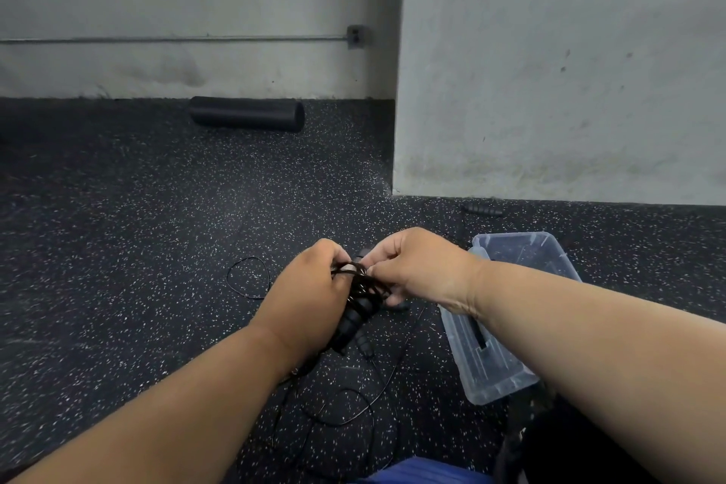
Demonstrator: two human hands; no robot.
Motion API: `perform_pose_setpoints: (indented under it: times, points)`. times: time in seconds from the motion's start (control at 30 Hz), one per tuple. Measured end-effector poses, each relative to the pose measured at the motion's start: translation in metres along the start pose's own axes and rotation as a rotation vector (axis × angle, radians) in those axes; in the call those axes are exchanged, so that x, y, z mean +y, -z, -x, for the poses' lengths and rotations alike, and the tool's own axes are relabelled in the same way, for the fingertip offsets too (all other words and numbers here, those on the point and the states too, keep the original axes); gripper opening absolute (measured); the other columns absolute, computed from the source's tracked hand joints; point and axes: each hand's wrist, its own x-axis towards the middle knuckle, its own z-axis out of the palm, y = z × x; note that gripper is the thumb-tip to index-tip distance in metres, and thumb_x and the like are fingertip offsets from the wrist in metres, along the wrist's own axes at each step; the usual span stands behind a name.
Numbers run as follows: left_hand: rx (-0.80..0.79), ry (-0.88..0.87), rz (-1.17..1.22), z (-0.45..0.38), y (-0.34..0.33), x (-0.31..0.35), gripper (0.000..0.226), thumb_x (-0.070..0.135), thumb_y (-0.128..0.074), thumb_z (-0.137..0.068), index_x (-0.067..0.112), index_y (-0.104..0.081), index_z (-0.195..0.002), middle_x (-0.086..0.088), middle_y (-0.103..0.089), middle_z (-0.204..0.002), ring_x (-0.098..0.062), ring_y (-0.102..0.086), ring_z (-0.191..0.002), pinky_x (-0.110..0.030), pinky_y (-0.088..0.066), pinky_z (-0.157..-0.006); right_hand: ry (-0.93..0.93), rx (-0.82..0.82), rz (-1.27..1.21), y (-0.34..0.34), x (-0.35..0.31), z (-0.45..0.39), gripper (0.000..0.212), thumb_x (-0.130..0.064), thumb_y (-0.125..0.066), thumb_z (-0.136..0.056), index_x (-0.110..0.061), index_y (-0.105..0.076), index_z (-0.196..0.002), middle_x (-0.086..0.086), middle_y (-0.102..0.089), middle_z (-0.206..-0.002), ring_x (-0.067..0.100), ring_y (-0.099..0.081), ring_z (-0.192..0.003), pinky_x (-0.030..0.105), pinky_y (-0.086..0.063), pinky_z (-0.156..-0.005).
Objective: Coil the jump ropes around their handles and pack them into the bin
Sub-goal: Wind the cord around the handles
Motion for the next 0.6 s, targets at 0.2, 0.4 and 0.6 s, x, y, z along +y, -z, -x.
perform_pose_setpoints:
  times: [0.2,0.4,0.6]
  points:
    - [-0.026,-0.010,-0.002,-0.002,0.002,-0.002,0.010,0.029,-0.058,-0.101,0.032,-0.060,-0.091,0.009,-0.069,-0.085,-0.012,-0.066,-0.078,-0.040,-0.057,-0.069,0.012,0.033,-0.047,-0.008,0.001,0.005,0.017,-0.010,-0.063,-0.096,-0.013,-0.070,-0.080,0.005,-0.069,-0.076,0.014,-0.061,-0.061,0.026,-0.054,-0.058]
    - [-0.082,-0.017,-0.009,-0.002,0.005,-0.002,0.006,0.028,-0.063,-0.097,0.031,-0.062,-0.092,0.008,-0.070,-0.085,-0.009,-0.063,-0.078,-0.030,-0.049,-0.066,-0.006,0.042,-0.143,-0.010,0.000,0.008,0.016,-0.007,-0.058,-0.097,-0.013,-0.062,-0.083,0.010,-0.068,-0.076,0.018,-0.064,-0.063,0.024,-0.052,-0.051]
    - [-0.138,0.100,0.227,-0.005,0.008,-0.003,0.012,0.032,-0.064,-0.101,0.023,-0.064,-0.092,0.002,-0.072,-0.082,-0.015,-0.061,-0.071,-0.033,-0.050,-0.067,-0.020,0.289,-0.348,-0.012,-0.005,0.002,0.017,-0.013,-0.045,-0.094,-0.018,-0.053,-0.081,0.005,-0.062,-0.071,0.016,-0.053,-0.046,0.023,-0.040,-0.043]
